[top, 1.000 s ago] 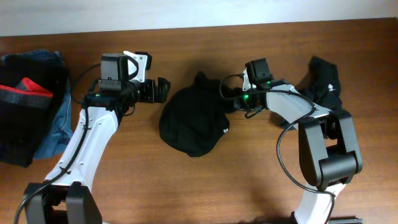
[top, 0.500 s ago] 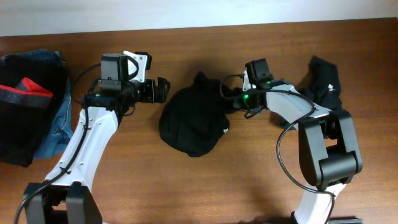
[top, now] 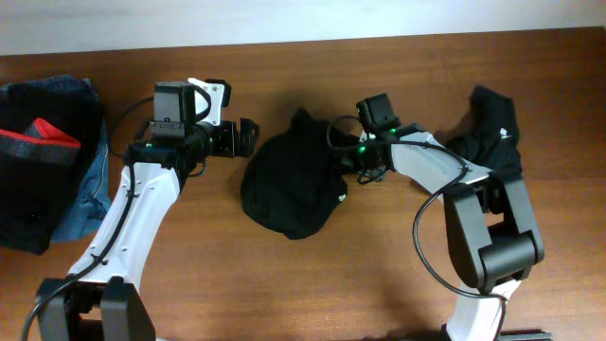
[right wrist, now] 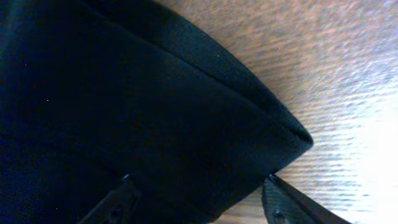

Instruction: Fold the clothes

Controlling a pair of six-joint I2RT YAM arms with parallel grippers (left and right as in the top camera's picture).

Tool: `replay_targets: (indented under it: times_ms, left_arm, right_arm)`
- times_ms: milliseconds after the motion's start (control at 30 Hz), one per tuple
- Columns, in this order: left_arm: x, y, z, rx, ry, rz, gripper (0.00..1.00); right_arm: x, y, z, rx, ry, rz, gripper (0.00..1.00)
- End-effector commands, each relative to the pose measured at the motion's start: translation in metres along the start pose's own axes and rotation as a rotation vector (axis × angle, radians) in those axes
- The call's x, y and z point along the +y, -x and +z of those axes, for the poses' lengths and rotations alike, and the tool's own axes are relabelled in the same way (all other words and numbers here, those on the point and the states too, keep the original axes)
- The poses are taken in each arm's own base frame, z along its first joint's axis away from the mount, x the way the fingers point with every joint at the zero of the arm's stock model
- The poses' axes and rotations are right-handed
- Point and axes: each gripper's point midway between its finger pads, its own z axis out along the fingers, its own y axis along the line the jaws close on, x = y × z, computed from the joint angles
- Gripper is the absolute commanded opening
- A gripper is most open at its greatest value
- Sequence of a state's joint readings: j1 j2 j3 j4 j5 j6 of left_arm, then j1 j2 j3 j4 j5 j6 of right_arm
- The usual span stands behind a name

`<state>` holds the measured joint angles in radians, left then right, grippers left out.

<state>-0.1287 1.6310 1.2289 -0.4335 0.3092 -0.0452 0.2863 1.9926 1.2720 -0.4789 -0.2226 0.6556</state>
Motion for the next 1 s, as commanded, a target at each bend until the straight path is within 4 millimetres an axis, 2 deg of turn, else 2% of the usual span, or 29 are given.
replay_targets:
  times_ms: [0, 33, 67, 133, 167, 333, 433, 567, 700, 800, 833, 967]
  left_arm:
    - [0.0, 0.004, 0.001, -0.003, 0.003, 0.02, 0.99]
    - [0.0, 0.004, 0.001, -0.003, 0.003, 0.021, 0.99]
    - [0.0, 0.003, 0.001, -0.002, 0.003, 0.02, 0.99]
    - [0.001, 0.003, 0.001, 0.001, 0.003, 0.019, 0.99]
    - [0.001, 0.002, 0.001, 0.002, 0.003, 0.019, 0.99]
    - [0.001, 0.002, 0.001, 0.003, 0.003, 0.019, 0.99]
    - [0.001, 0.002, 0.001, 0.002, 0.003, 0.019, 0.99]
    - [0.001, 0.003, 0.001, -0.002, 0.005, 0.02, 0.99]
    - [0.003, 0.005, 0.001, -0.009, 0.018, 0.022, 0.99]
    - [0.003, 0.007, 0.001, -0.017, 0.018, 0.024, 0.99]
    - [0.003, 0.009, 0.001, -0.026, 0.018, 0.027, 0.99]
    - [0.002, 0.018, 0.0, -0.06, 0.013, 0.037, 0.99]
  right_arm:
    - [-0.001, -0.009, 0.006, 0.013, -0.028, 0.026, 0.61]
    - [-0.001, -0.009, 0.006, 0.011, -0.03, 0.026, 0.53]
    - [-0.002, -0.009, 0.006, 0.013, -0.032, 0.026, 0.35]
    - [-0.002, -0.009, 0.006, 0.012, -0.033, 0.027, 0.1]
    - [-0.002, -0.009, 0.006, 0.012, -0.032, 0.024, 0.06]
    - [0.009, 0.002, -0.002, -0.008, -0.007, -0.077, 0.04]
    - [0.022, 0.019, -0.023, -0.037, 0.009, -0.138, 0.04]
    - [0.045, 0.051, -0.069, -0.096, 0.054, -0.234, 0.04]
    - [0.075, 0.082, -0.138, -0.178, 0.094, -0.397, 0.04]
    - [0.096, 0.093, -0.185, -0.237, 0.101, -0.539, 0.04]
    - [0.108, 0.097, -0.211, -0.277, 0.109, -0.607, 0.04]
    - [0.135, 0.102, -0.287, -0.403, 0.133, -0.726, 0.04]
